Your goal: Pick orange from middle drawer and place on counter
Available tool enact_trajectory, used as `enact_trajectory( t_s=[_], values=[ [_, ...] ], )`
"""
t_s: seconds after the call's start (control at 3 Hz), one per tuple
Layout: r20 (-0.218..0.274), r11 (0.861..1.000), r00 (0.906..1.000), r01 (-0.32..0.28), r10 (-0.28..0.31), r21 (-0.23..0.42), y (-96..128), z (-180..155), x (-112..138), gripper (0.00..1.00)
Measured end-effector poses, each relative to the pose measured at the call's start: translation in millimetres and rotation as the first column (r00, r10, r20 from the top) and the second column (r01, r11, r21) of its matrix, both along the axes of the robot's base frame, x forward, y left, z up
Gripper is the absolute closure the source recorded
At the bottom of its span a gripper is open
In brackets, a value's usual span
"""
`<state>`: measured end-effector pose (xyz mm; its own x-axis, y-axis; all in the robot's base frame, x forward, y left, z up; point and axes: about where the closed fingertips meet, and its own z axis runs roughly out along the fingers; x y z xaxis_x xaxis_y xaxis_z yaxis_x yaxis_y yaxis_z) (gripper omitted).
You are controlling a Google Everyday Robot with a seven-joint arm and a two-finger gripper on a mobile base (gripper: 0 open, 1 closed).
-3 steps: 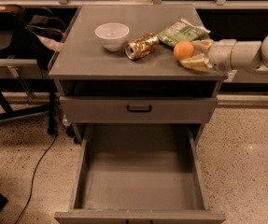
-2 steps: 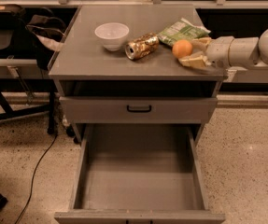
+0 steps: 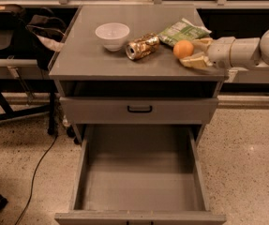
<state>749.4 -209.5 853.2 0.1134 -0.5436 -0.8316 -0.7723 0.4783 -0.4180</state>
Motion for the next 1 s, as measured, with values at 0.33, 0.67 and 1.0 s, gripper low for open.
enact_trajectory(
  t_s=[0.33,0.67,1.0],
  values=[
    [0.0,1.0,1.0,0.0,0.0,0.0,0.1,0.0,0.0,0.27],
    [0.0,1.0,1.0,0.0,0.0,0.0,0.2,-0.1,0.0,0.0],
    [0.0,1.0,1.0,0.0,0.0,0.0,0.2,-0.1,0.0,0.0]
  ],
)
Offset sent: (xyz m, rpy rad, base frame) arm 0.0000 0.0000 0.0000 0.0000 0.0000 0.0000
